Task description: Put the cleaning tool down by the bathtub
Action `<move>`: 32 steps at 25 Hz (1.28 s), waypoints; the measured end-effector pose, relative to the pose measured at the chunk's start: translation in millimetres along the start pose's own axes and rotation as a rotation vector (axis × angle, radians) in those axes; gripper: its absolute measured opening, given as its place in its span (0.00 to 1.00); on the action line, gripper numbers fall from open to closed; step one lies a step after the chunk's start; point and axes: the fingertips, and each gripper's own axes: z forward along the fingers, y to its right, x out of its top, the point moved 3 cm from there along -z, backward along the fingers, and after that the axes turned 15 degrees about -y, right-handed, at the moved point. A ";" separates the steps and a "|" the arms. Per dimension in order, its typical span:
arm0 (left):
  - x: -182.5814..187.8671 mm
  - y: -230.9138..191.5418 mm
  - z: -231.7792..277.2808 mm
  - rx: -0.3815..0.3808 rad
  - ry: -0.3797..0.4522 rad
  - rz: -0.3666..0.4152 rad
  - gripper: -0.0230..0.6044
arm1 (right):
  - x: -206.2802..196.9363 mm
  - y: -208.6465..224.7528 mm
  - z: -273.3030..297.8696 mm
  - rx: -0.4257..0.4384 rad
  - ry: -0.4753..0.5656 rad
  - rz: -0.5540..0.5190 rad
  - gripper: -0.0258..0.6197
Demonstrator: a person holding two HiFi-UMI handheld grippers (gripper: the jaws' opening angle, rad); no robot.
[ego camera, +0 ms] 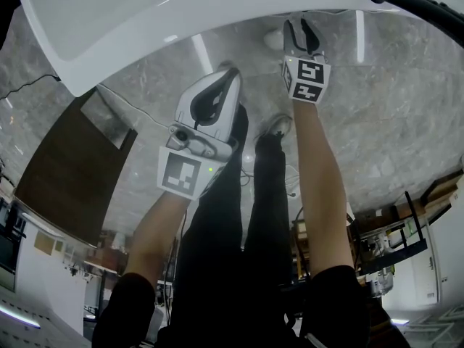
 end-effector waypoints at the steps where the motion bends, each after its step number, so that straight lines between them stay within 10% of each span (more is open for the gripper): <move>1: 0.4 1.6 -1.5 0.000 0.003 0.001 0.05 | -1.0 -0.2 -2.5 -0.001 0.001 0.001 0.26; 17: 35.6 35.8 -29.6 0.026 0.085 -0.001 0.05 | -11.3 -2.2 -73.5 -0.002 -0.020 0.084 0.04; 32: 102.5 112.6 -94.8 0.074 0.155 0.004 0.05 | 16.5 -15.4 -220.0 0.049 0.033 0.092 0.04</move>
